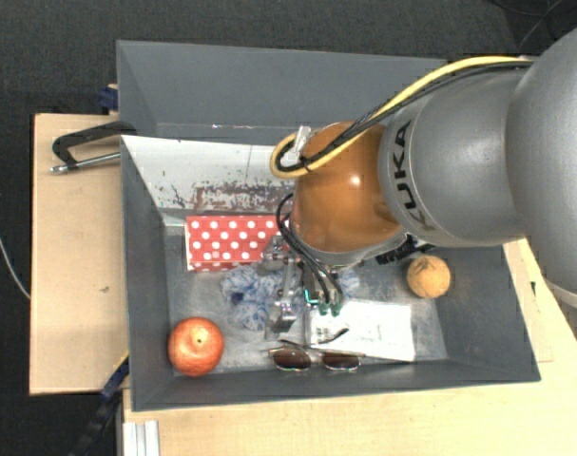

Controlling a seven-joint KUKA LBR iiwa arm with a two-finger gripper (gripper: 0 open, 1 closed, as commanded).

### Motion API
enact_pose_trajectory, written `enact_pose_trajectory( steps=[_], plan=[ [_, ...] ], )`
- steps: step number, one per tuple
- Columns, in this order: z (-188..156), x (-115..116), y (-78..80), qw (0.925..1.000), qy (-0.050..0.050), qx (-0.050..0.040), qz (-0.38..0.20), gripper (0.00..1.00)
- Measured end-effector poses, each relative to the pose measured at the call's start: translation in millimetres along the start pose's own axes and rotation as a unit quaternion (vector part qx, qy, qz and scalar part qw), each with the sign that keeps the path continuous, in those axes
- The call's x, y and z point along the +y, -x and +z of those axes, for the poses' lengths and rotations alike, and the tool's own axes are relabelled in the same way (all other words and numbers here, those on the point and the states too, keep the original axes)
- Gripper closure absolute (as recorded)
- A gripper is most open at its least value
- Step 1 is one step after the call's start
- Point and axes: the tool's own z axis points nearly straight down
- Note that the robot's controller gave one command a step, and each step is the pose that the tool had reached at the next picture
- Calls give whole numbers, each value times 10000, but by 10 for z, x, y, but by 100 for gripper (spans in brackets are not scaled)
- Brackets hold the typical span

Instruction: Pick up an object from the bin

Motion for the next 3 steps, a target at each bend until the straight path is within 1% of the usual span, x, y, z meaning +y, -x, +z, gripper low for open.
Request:
enact_pose_trajectory(
  steps=[1, 2, 3],
  plan=[
    [-40, -4, 21, 10000, 6, -39, 8, 0],
    [547, -123, 76, 9976, 33, -84, 687, 100],
    [547, -123, 76, 9976, 34, -84, 688, 100]
  ],
)
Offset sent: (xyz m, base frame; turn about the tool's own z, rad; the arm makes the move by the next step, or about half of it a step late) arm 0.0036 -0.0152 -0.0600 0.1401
